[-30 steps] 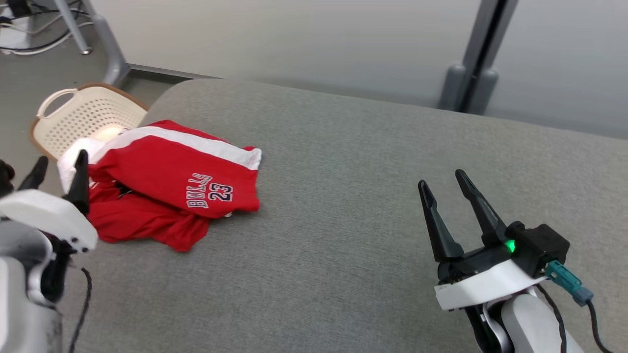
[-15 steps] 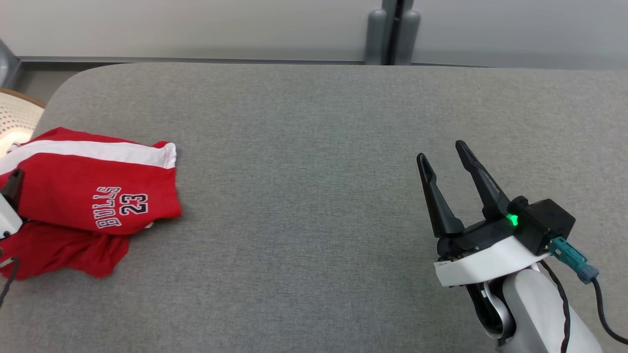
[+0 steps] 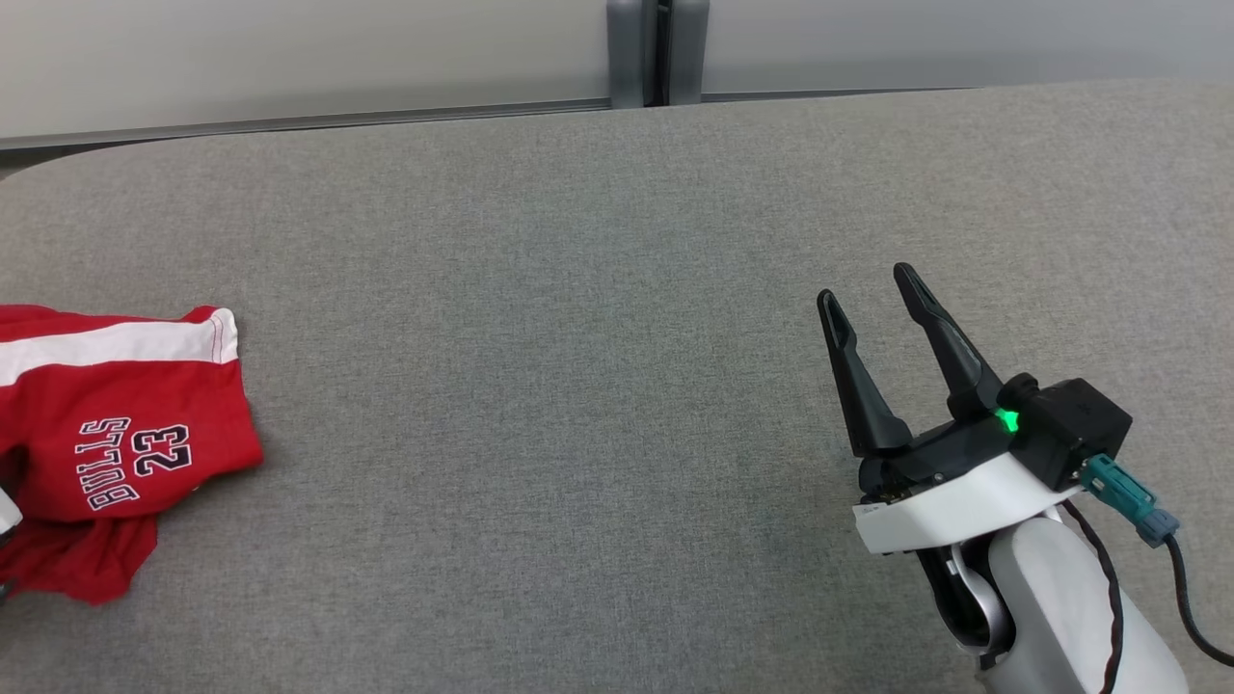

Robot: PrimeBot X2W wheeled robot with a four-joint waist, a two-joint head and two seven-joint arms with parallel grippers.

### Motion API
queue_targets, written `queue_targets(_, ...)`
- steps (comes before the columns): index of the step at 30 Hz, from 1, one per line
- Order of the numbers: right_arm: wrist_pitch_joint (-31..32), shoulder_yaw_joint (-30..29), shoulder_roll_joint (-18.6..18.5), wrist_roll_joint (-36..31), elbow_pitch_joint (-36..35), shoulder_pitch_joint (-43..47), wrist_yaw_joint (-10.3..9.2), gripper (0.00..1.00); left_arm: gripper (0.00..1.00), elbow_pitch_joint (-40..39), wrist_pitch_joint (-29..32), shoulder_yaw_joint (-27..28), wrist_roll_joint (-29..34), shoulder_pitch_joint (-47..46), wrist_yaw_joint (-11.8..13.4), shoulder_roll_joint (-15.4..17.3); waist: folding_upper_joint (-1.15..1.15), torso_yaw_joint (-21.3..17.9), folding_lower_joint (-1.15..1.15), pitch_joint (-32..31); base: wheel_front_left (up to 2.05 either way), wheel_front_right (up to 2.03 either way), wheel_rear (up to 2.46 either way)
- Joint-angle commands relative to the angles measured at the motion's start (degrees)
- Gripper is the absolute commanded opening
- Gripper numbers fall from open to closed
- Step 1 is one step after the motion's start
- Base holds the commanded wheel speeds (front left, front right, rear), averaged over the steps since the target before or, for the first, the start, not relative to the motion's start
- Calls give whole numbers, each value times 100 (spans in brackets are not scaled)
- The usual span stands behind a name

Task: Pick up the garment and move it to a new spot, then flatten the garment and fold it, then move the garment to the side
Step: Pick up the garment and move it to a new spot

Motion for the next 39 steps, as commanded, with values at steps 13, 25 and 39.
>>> queue_targets(13,-8,-22,44,0,11,118,0,100,0,-153,-645,-643,-158,-230,-40,198,0,135,0,-289,0,0,0)
queue_targets(25,-8,-344,240,55,-14,386,0,100,0,-2227,-730,-2110,-544,-516,-40,326,0,115,0,-880,0,0,0)
queue_targets(39,-8,-604,224,13,-97,559,0,100,0,-5045,-339,-2986,-999,-34,83,-104,0,-523,0,-999,0,0,0)
